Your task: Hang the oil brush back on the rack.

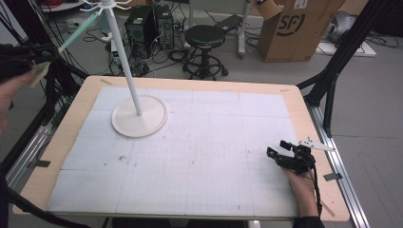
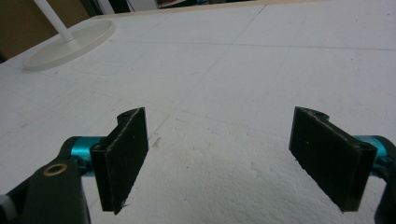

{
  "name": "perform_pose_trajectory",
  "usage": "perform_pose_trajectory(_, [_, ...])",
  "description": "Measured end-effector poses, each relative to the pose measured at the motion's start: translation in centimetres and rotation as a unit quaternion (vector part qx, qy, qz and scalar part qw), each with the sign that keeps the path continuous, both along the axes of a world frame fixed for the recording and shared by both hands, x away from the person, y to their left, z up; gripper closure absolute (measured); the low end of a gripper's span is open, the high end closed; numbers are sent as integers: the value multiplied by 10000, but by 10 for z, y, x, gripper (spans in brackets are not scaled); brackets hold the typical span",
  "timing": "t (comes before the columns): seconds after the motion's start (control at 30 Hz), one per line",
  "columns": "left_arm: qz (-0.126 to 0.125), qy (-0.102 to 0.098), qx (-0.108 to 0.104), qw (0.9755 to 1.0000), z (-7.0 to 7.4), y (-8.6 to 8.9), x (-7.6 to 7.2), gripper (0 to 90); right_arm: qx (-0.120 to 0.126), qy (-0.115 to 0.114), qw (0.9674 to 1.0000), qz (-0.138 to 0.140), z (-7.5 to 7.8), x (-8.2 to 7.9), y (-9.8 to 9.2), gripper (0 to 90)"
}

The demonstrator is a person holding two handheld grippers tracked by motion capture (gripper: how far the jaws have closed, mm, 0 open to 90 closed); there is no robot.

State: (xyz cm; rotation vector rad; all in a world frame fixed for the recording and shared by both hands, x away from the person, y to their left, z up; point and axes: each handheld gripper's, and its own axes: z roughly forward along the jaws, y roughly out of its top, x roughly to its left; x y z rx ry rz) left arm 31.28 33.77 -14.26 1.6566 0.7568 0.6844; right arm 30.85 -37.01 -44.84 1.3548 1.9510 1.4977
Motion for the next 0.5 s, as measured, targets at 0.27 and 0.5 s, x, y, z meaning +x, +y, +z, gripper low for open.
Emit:
perform_pose_trajectory(0.27, [36,38,29,10000,-2,1,0,824,9,6,10000,3,0,0,0,188])
perform_pose_trajectory(0.5, [74,75,16,9999,-5,3,1,824,2,3,10000,4,0,0,0,188])
